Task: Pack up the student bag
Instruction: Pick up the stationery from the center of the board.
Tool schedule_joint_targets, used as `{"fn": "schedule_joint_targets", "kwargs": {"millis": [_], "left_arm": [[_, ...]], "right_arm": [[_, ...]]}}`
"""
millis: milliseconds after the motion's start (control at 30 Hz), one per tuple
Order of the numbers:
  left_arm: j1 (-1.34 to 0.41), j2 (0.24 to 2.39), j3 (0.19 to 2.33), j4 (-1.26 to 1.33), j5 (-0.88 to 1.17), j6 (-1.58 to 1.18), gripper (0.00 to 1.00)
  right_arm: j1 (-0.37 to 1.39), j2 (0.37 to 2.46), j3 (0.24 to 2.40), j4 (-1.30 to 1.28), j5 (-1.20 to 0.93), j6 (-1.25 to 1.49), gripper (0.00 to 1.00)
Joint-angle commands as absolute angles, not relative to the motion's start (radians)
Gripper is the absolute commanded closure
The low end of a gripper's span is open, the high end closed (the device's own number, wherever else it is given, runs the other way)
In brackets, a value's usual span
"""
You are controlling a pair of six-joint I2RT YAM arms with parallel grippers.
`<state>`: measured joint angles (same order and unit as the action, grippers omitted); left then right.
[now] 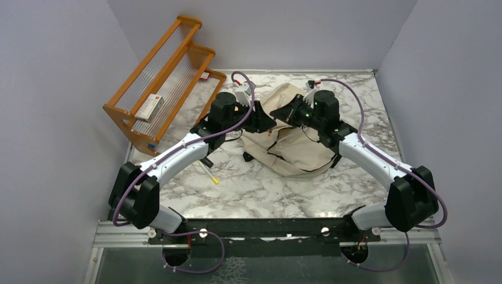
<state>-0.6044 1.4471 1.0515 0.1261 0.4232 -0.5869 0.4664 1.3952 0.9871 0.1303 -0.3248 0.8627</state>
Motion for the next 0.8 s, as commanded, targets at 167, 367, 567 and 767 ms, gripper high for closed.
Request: {"fn": "schedule_joint_targets", "kwargs": {"millis": [167,367,567,767], "left_arm": [[-0.651,1.529,1.173,0.006,0.337,-0.409,0.44],[-0.712,1.640,1.281,-0.080,0.293,-0.225,0.44],[-0.771,1.760,1.408,-0.192,0.266,0.076,0.49],[-0.795,1.874,1.522,-0.308,0.138,0.214,0.49]], "right_arm": [[0.444,1.250,1.094,-0.204,0.115,0.610,1.00],[0.312,1.173,1.047,-0.356,0.103,0.553,0.99],[0.186,1.114,0.979,-0.389,-0.057,0.537,1.00],[0.180,1.100,0.971,-0.400,-0.070,0.537,1.00]]}}
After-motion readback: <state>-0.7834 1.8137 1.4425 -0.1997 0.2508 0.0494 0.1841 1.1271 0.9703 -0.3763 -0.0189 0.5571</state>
